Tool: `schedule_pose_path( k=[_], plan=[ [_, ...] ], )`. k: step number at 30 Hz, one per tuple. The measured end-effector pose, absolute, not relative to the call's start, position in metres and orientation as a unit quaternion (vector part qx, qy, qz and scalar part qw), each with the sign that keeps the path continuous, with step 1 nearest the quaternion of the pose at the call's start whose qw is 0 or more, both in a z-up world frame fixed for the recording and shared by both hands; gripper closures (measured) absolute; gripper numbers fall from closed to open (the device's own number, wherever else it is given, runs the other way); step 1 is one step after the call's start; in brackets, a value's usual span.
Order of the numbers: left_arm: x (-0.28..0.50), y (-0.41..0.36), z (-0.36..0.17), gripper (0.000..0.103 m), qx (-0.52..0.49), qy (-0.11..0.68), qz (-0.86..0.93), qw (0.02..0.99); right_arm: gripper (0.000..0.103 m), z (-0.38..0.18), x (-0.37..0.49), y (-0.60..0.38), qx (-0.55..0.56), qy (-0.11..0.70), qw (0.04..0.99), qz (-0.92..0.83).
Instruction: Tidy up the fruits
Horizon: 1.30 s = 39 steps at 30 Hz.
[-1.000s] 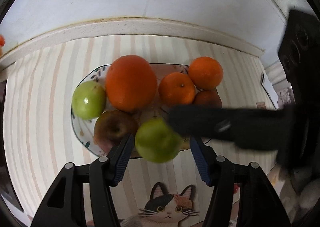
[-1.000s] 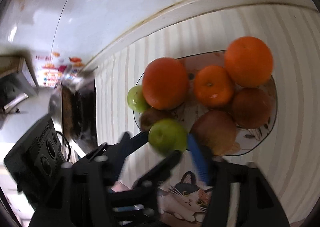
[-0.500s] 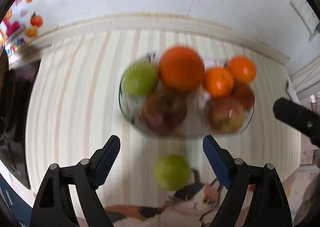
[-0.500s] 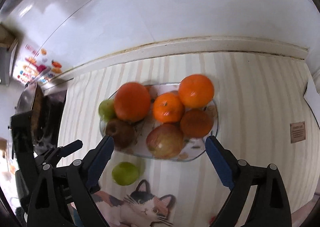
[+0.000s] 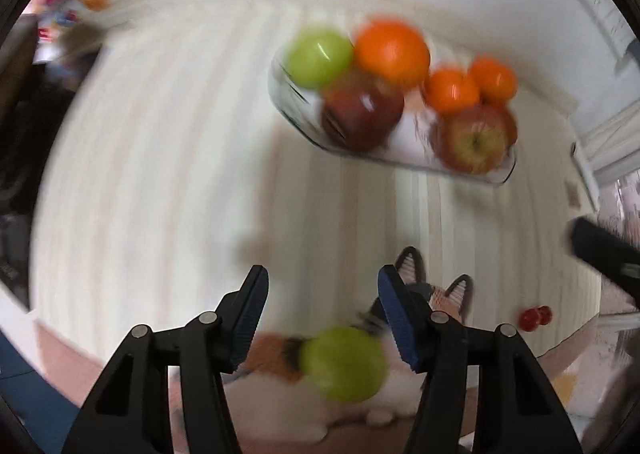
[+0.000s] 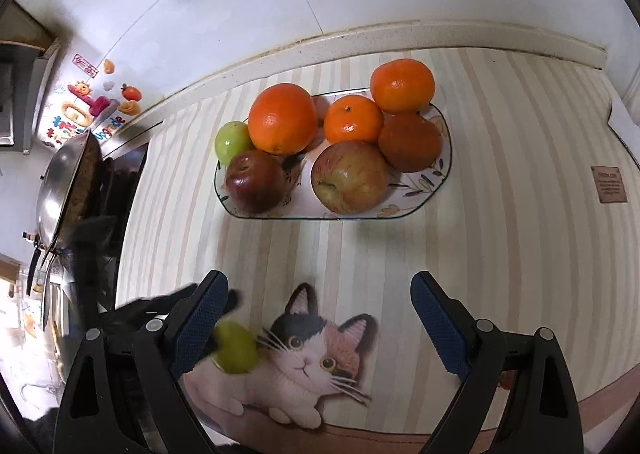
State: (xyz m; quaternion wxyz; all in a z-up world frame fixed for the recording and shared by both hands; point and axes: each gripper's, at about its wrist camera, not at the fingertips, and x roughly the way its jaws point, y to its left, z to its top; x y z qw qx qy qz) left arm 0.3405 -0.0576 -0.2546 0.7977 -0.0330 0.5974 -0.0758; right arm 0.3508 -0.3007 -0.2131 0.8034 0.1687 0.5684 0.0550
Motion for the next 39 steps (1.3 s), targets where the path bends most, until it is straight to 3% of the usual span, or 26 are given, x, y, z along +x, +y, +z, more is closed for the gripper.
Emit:
schedule_pose_path(
  k=[2, 3, 9, 19, 27, 35, 39],
  plan=[
    [0.326, -0.034, -0.234, 0.032, -0.038, 0.576, -0.055, 0.814, 0.008, -0.213, 0.342, -0.306, 0.181, 0.568, 0.802, 0.052],
    [0.319, -0.018, -0.231, 0.031, -0.039, 0.579, -0.039, 0.814, 0.008, -0.216, 0.338, -0.306, 0.184, 0.572, 0.797, 0.051],
    [0.305, 0.01, -0.28, 0.031, -0.145, 0.679, -0.07, 0.716, 0.008, -0.248, 0.331, -0.296, 0.208, 0.617, 0.756, 0.072],
    [0.326, -0.038, -0.324, 0.031, -0.198, 0.715, -0.084, 0.665, 0.008, -0.259, 0.318, -0.309, 0.214, 0.618, 0.754, 0.052],
    [0.352, -0.077, -0.33, 0.031, -0.159, 0.715, -0.078, 0.676, 0.008, -0.268, 0.309, -0.332, 0.239, 0.615, 0.75, 0.034],
    [0.364, -0.099, -0.29, 0.031, -0.11, 0.67, -0.068, 0.731, 0.008, -0.264, 0.314, -0.34, 0.245, 0.605, 0.757, 0.034],
    [0.381, -0.113, -0.3, 0.031, -0.075, 0.679, -0.063, 0.728, 0.008, -0.267, 0.32, -0.343, 0.249, 0.602, 0.758, 0.031]
  ],
)
